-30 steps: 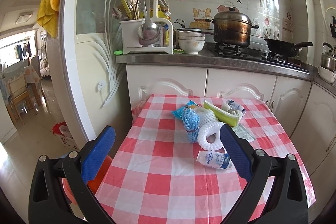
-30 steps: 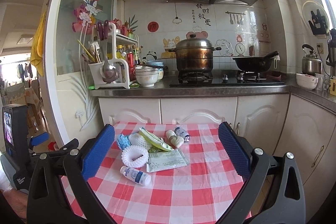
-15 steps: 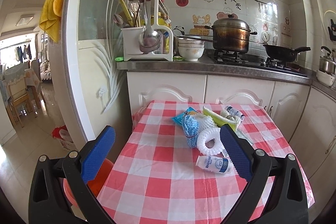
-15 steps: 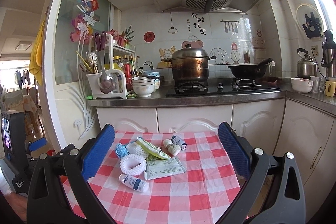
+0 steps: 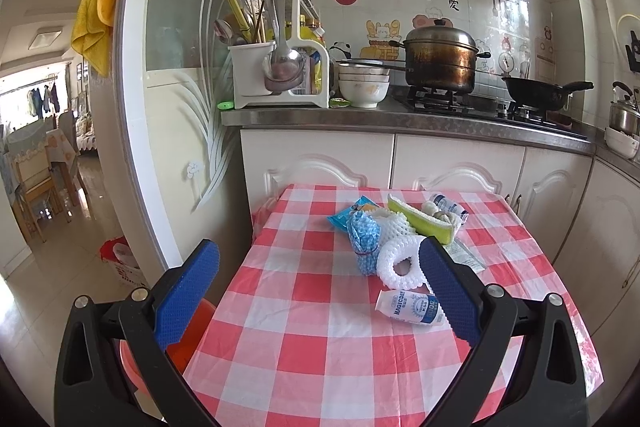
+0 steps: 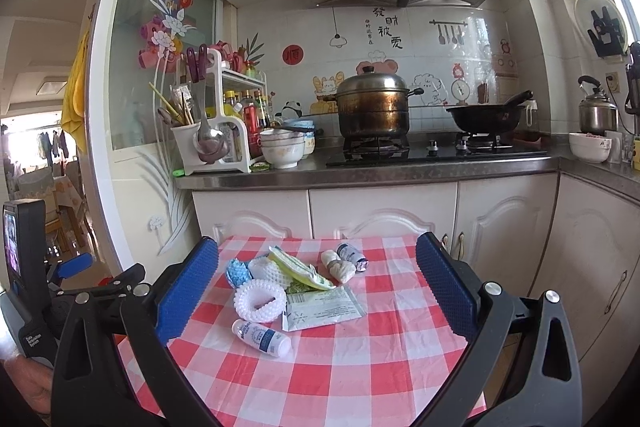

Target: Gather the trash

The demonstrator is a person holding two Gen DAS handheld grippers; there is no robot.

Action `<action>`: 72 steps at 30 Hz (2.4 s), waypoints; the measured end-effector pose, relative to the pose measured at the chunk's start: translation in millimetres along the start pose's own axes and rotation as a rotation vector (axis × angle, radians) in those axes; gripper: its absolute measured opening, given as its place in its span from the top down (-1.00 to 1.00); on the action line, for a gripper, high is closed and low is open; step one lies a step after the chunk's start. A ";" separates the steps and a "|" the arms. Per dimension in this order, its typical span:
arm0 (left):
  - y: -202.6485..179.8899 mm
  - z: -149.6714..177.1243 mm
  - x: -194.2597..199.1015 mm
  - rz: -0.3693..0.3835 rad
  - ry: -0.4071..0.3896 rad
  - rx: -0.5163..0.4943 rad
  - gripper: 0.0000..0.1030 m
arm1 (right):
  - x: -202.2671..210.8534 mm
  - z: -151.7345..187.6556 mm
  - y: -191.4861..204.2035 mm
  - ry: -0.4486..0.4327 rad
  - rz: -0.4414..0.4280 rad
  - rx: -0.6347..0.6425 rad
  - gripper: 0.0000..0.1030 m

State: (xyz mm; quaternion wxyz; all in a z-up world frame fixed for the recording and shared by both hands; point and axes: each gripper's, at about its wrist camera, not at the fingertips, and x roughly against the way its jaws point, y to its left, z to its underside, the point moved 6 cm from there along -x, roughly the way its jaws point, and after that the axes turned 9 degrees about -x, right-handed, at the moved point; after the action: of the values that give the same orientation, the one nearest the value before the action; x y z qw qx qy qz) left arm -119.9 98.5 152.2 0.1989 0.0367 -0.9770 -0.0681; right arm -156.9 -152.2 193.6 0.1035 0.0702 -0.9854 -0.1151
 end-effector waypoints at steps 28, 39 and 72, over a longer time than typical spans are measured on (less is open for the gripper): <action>-4.2 57.7 -70.4 0.019 0.207 -0.014 -0.91 | -97.0 108.1 5.0 0.428 -0.167 -0.086 -0.93; 8.0 83.0 -100.8 0.130 0.278 0.028 -0.91 | -143.1 160.1 32.4 0.606 -0.272 -0.006 -0.93; -65.7 60.1 -228.2 0.540 0.473 0.165 -0.26 | -223.9 192.1 21.3 0.713 -0.343 0.019 -0.92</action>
State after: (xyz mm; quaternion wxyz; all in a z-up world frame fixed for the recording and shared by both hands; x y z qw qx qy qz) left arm 68.9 63.2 0.2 0.4266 -0.1918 -0.8806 0.0761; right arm 15.2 -54.6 -26.3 0.4179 0.2703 -0.8627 -0.0901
